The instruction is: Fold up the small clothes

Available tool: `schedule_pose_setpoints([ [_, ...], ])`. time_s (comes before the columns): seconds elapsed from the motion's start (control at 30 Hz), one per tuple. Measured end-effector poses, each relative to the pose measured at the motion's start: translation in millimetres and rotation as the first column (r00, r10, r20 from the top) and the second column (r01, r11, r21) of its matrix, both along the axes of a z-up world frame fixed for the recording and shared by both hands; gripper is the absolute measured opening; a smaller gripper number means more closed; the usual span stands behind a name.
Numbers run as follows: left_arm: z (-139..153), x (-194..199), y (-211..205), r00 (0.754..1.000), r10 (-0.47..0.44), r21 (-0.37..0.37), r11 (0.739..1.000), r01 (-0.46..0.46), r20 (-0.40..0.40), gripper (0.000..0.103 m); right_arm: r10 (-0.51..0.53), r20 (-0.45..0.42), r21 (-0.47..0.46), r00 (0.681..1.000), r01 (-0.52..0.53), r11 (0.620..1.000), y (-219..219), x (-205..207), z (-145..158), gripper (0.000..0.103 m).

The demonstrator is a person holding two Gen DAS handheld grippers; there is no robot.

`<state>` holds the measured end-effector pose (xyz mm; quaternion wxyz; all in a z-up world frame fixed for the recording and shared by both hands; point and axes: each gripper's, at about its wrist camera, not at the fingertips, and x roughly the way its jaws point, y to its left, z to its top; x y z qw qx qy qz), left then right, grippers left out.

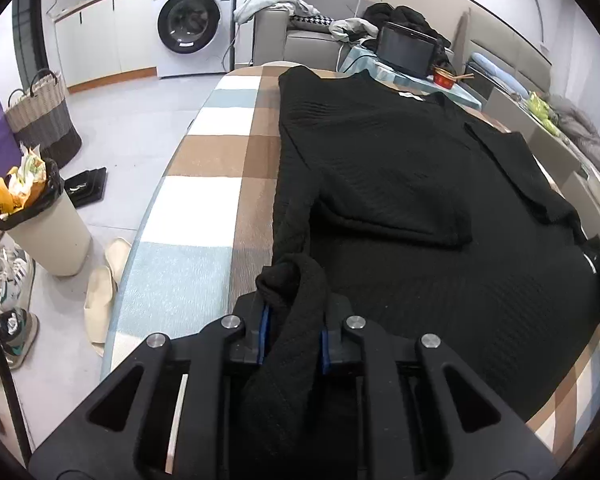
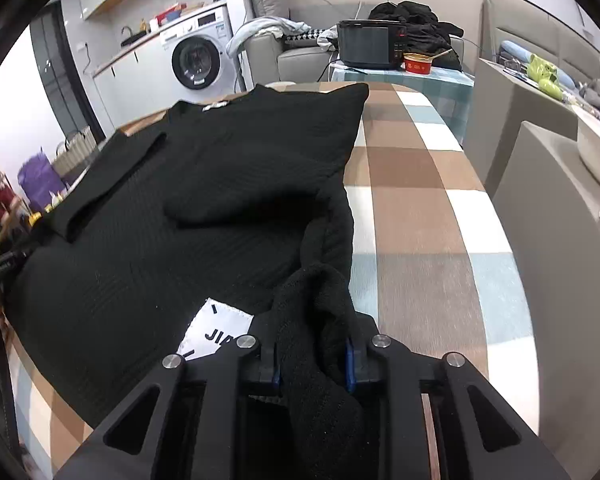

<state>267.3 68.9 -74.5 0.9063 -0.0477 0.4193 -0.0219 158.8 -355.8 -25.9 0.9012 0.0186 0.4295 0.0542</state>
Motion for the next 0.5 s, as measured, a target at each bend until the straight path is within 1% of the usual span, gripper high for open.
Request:
schedule_pose_setpoints([
  [0.13, 2.4, -21.1, -0.1, 1.000, -0.004, 0.008, 1.000, 0.004, -0.005, 0.015, 0.003, -0.022, -0.007, 1.000, -0.004, 1.000, 0.7, -13.3, 2.0, 0.020],
  [0.2, 3.3, -37.6, 1.8, 1.000, -0.003, 0.009, 1.000, 0.003, -0.008, 0.015, 0.007, -0.027, -0.006, 1.000, -0.007, 1.000, 1.7, -26.2, 2.3, 0.020],
  [0.37, 6.8, -92.1, 6.7, 1.000, 0.002, 0.019, 1.000, -0.002, -0.007, 0.015, 0.021, -0.030, 0.002, 0.999, -0.021, 1.000, 6.4, -66.6, 1.8, 0.020],
  [0.5, 9.5, -140.7, 12.5, 1.000, 0.010, 0.012, 1.000, -0.010, 0.007, 0.015, 0.035, -0.030, 0.015, 0.999, -0.035, 0.999, 10.5, -107.8, 1.7, 0.021],
])
